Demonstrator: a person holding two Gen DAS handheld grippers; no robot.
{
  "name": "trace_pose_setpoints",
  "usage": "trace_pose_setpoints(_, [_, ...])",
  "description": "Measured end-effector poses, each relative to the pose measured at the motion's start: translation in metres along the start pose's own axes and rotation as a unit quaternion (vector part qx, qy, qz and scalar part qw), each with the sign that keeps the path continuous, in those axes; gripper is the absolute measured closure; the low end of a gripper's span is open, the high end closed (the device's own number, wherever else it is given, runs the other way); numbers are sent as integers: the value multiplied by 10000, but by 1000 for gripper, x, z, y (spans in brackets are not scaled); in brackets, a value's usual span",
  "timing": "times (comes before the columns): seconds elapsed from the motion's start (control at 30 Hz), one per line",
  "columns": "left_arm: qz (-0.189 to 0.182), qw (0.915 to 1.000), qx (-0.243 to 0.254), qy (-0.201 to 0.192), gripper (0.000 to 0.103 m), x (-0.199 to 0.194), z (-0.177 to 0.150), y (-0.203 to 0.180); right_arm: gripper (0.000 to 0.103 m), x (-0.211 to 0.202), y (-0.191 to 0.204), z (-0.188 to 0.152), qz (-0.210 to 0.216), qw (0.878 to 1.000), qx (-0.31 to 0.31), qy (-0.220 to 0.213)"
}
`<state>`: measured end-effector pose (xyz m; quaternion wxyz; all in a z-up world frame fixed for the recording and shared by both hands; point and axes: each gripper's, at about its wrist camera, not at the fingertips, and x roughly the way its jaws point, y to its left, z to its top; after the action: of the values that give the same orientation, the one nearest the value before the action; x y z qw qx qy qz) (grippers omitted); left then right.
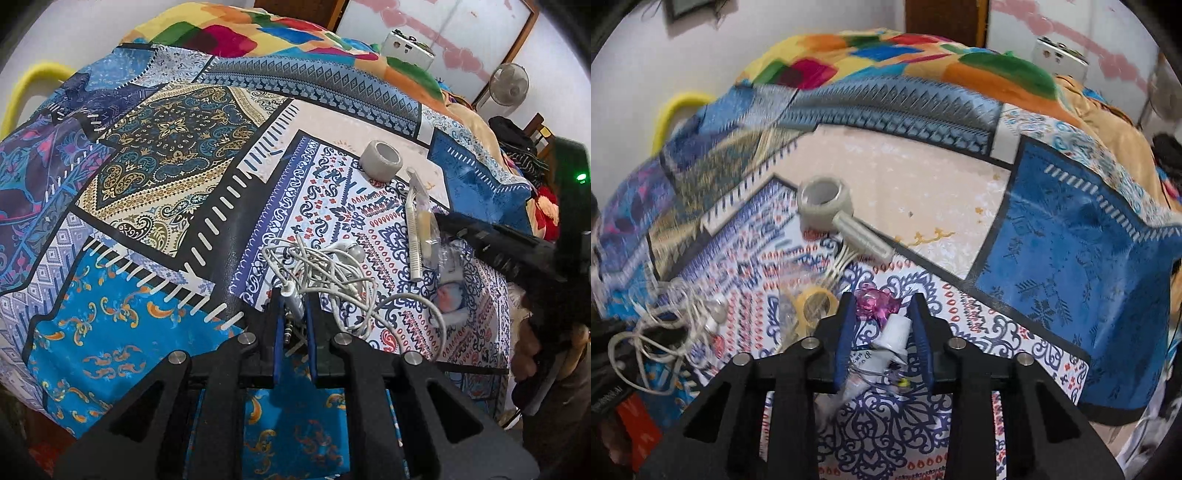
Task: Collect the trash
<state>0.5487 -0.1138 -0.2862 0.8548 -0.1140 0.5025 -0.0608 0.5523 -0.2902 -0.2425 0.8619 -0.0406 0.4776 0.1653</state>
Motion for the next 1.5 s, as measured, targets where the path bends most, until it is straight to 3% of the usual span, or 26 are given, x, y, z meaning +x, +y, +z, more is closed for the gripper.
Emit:
trace_pose_setpoints(0.4, [11, 9992, -1, -395, 94, -57, 8, -8, 91, -56, -12, 6, -68, 9987, 296, -404])
trace_pose_setpoints(0.77, [90, 9983, -68, -580, 94, -99, 1, -11, 91, -87, -25, -20, 7, 9978, 577, -325])
trace_pose_setpoints(1.03, [134, 9978, -115, -632, 94, -112, -7, -8, 91, -60, -29, -32, 62, 9970, 767, 22])
trace_pose_setpoints(1.23, [167, 9986, -39, -509, 94, -104, -11, -10, 88, -29, -42, -39, 266, 9922, 1073, 577])
trace_pose_setpoints(1.5, [59, 9989, -56, -468, 94, -97, -14, -11, 85, -50, -48, -63, 288, 9910, 1210, 494])
